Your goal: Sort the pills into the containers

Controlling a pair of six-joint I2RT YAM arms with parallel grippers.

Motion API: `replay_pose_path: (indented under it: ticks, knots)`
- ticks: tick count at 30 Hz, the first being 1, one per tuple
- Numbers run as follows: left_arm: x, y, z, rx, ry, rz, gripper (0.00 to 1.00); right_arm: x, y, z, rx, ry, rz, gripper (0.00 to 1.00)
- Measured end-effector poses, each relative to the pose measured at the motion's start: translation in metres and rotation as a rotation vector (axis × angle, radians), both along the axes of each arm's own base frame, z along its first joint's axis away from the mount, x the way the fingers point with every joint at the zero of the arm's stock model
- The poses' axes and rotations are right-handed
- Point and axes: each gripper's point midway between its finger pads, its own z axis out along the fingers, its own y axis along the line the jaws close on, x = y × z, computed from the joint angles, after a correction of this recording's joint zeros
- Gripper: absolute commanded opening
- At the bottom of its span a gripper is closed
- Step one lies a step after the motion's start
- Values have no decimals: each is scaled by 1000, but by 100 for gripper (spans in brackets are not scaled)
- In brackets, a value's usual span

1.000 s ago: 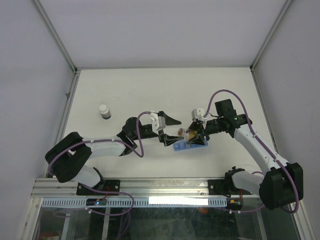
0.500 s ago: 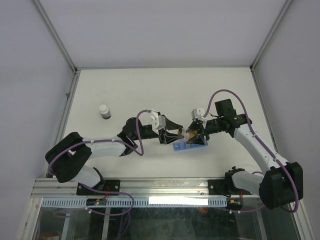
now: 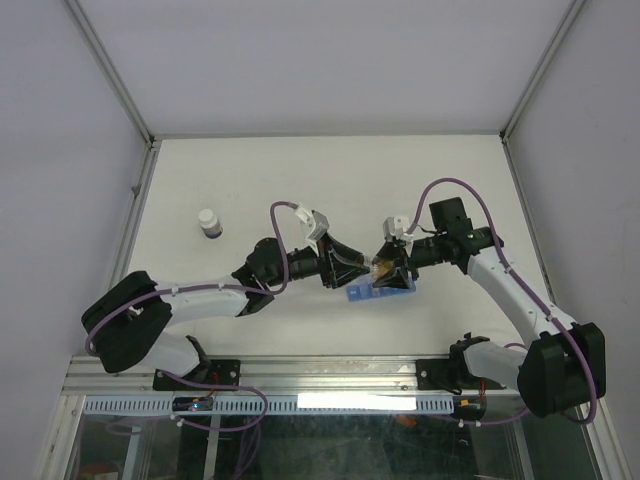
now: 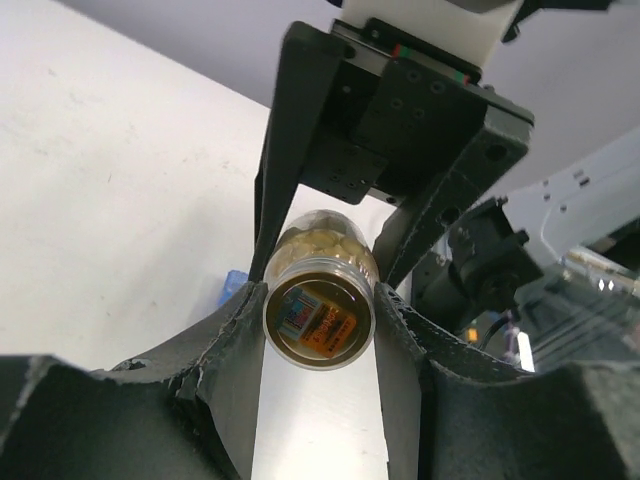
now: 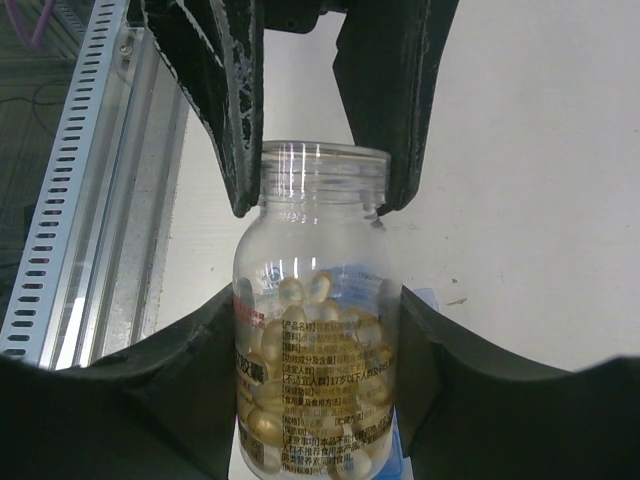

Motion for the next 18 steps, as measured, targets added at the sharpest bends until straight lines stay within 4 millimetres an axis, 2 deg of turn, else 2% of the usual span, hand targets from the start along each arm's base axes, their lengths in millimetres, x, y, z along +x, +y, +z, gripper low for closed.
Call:
replay_pose_path:
  ticks: [9, 18]
  knots:
    - [2, 4, 0, -12, 340, 208, 0, 0, 1, 1, 3, -1, 4, 0]
    - [5, 7, 0, -45, 508, 271, 1, 3, 1, 1, 1, -9, 1, 0]
